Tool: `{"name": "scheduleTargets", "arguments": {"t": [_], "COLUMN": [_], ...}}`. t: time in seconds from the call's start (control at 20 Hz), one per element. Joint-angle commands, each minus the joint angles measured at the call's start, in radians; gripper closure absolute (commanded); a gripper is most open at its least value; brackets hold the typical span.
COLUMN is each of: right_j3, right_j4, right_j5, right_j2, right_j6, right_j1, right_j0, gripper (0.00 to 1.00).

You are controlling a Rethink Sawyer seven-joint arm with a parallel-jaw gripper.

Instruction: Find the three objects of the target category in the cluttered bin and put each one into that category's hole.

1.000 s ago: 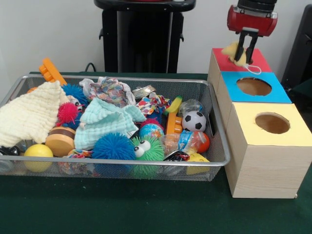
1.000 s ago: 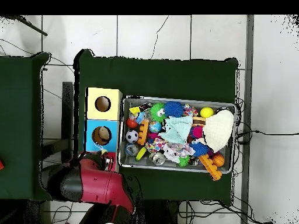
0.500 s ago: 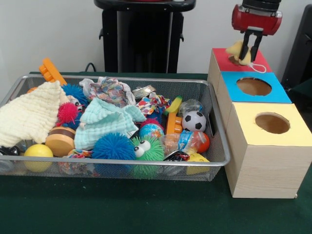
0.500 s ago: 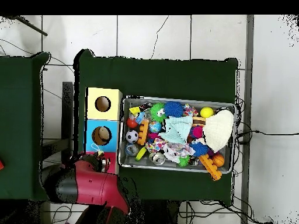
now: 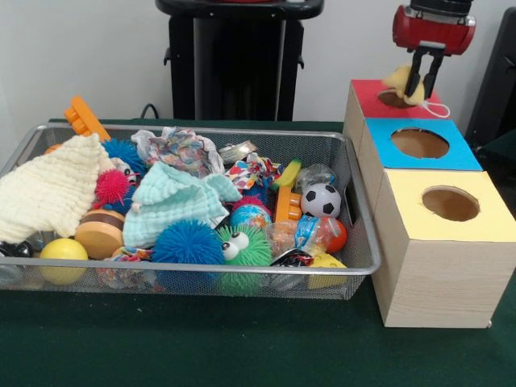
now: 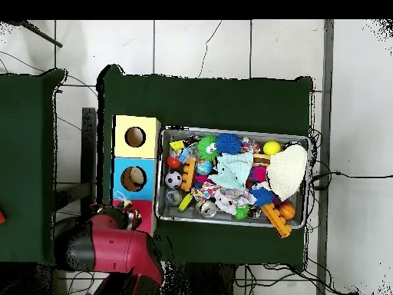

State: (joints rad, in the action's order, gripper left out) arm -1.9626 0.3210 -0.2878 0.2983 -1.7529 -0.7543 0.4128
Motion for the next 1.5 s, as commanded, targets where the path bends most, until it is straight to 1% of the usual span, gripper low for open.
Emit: {"name": "scheduleTargets", "arguments": {"t": [0.05, 0.5, 0.65, 1.2, 1.5], "right_j3": [-0.102, -0.146, -0.15, -0.123, -0.102], "right_j4": [0.0, 0.003, 0.004, 0.013, 0.025], "right_j5": [0.033, 0.057, 0.063, 0.052, 0.041], "right_j2": [-0.072, -0.081, -0.082, -0.065, -0.054], "right_j6": [-0.211, -0.217, -0.216, -0.226, -0.241], "right_j1": [-0.018, -0.043, -0.04, -0.016, 0.002], "right_j0": [-0.003, 0.005, 0.003, 0.029, 0.055], "gripper": [1.0, 1.0, 1.0, 1.0, 1.0]}}
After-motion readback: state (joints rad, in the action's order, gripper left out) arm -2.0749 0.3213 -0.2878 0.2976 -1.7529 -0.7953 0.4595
